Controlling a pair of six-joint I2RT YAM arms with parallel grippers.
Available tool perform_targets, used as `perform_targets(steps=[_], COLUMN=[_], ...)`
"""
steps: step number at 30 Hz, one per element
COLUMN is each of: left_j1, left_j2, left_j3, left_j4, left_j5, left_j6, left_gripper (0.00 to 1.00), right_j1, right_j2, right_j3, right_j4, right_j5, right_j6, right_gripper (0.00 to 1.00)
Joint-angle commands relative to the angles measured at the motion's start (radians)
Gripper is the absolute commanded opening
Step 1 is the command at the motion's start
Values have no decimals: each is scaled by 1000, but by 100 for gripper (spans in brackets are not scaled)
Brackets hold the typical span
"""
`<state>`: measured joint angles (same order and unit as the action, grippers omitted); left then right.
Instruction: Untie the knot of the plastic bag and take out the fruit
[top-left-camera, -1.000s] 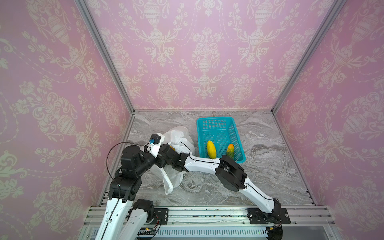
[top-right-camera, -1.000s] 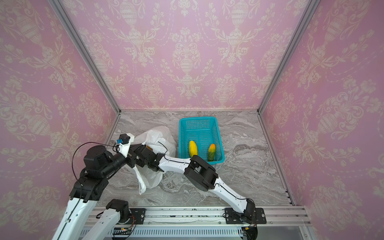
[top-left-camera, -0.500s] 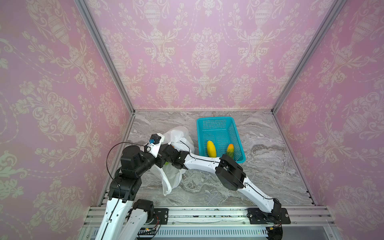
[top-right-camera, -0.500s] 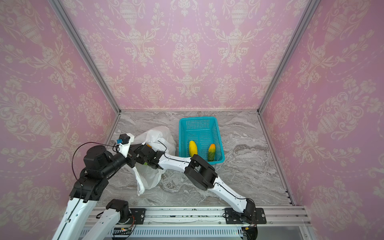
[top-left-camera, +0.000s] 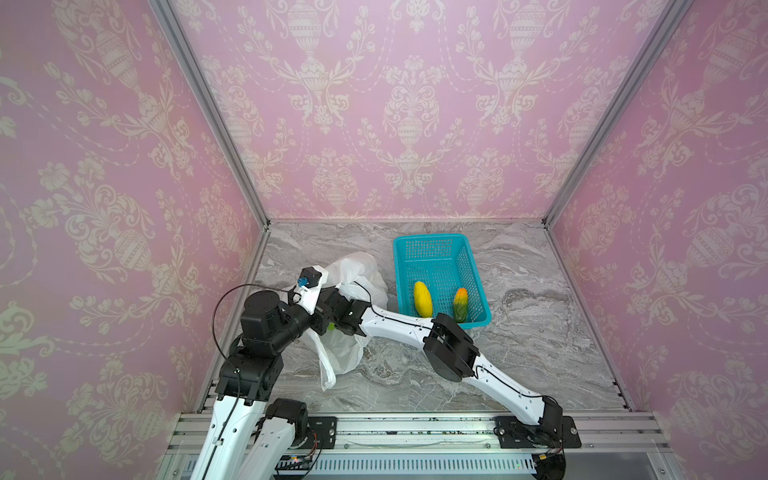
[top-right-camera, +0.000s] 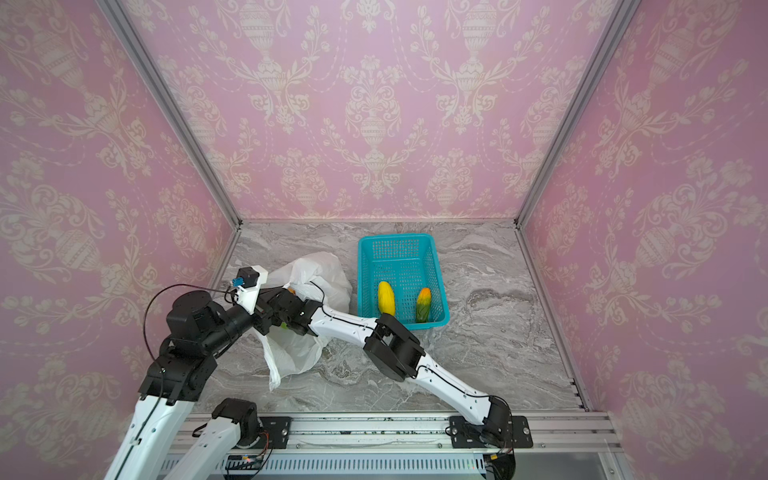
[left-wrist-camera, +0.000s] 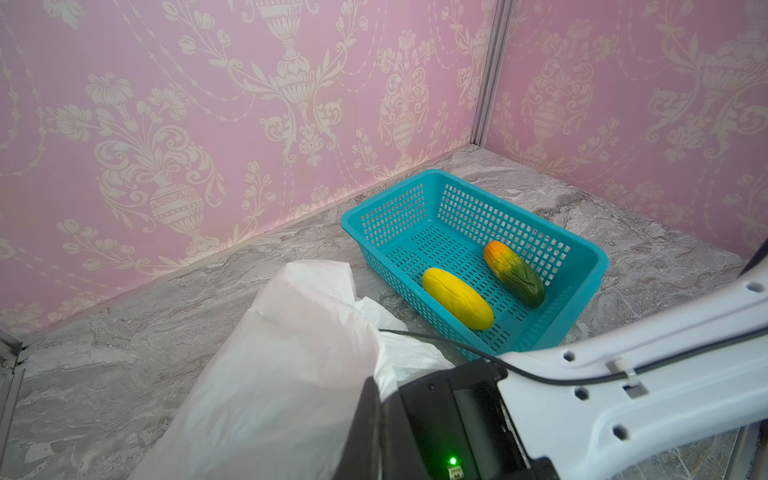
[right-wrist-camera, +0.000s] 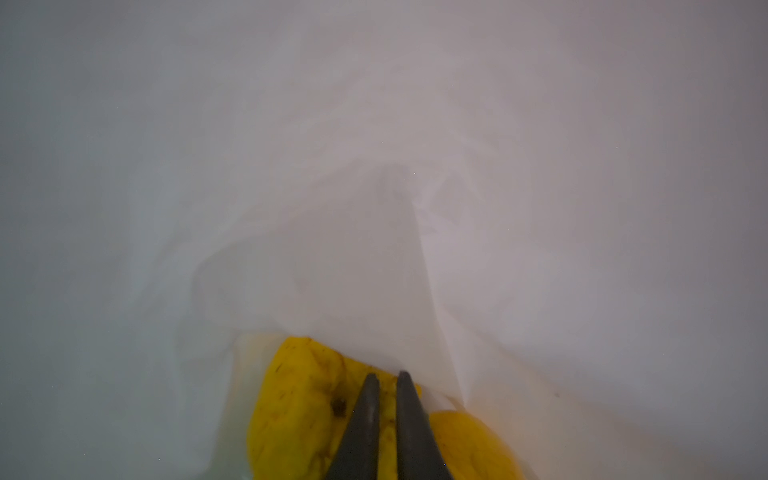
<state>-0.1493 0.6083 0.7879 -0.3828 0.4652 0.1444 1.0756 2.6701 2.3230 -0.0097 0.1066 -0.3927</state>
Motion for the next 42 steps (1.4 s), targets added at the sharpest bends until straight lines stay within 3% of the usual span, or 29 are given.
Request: perform_targets(steps=[1,8,12,16,22,27,42], left_j1=[9,10,12,16,17,17,17], left_j2=[-11,-8,-8,-6,-10,-9,-13], left_j3=[2,2,2,3,4,2,1], left_j4=[14,15,15,15,13,13,11], left_j5=[31,31,30,23,16,18,24], left_j6=[-21,-22,-22,-22,-21,-22,-23], left_gripper=[0,0,0,0,0,0,0], right_j1=[2,-8,-4,12,63,102,182], right_j2=[23,8,-59,-190,-381,-497,-854], right_j3=[22,20,-63,-286,-646,-850,-1373], right_j4=[25,47,57,192,466,618,929], right_j5=[44,49,2,-29,-36,10,123], right_j6=[-56,-67,7,83,102,113,165], right_gripper=[14,15,11,10,7,0,0])
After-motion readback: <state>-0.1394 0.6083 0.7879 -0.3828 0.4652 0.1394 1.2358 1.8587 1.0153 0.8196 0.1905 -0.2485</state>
